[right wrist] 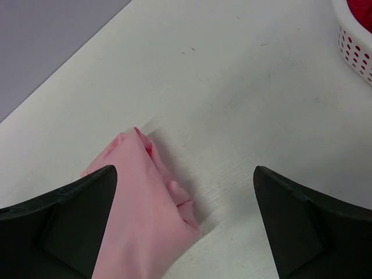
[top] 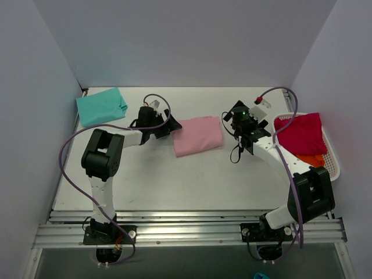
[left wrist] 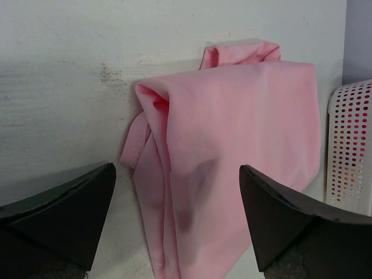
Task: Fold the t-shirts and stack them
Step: Neatly place the folded tshirt to the corner
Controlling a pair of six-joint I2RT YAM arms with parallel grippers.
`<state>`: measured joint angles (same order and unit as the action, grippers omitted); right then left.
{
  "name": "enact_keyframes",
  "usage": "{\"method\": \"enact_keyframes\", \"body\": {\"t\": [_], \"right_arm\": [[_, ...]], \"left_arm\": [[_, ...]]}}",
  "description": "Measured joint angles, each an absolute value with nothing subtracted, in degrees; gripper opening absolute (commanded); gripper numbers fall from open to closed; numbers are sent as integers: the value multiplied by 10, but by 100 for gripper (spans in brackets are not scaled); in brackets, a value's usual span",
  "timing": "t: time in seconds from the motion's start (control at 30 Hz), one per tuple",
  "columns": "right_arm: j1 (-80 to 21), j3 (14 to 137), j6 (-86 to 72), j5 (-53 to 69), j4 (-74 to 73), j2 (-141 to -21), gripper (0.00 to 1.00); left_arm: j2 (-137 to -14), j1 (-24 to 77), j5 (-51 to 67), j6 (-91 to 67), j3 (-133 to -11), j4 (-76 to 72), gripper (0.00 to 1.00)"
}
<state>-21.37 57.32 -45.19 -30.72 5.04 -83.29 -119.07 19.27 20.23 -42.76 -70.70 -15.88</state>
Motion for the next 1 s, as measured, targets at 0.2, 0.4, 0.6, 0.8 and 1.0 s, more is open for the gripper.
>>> {"method": "enact_keyframes", "body": {"t": [0.2,0.4,0.6,0.8,1.0], "right_arm": [[-210,566,-457,-307,49,-842,100],[-206,561,-461,-307,50,-852,100],[-195,557,-461,-306,58,-870,100],[-187,541,-461,-296,66,-875,100],[-184,528,-463,-277,77,-873,100]], "left_arm": [[-1197,201,216,-435,-704,-177,100],[-1207,203,226,-448,-701,-197,59],[-1247,204,252,-460,-712,-210,2],[-1278,203,257,-451,-776,-176,2],[-1311,168,249,-386,-930,-15,2]]}}
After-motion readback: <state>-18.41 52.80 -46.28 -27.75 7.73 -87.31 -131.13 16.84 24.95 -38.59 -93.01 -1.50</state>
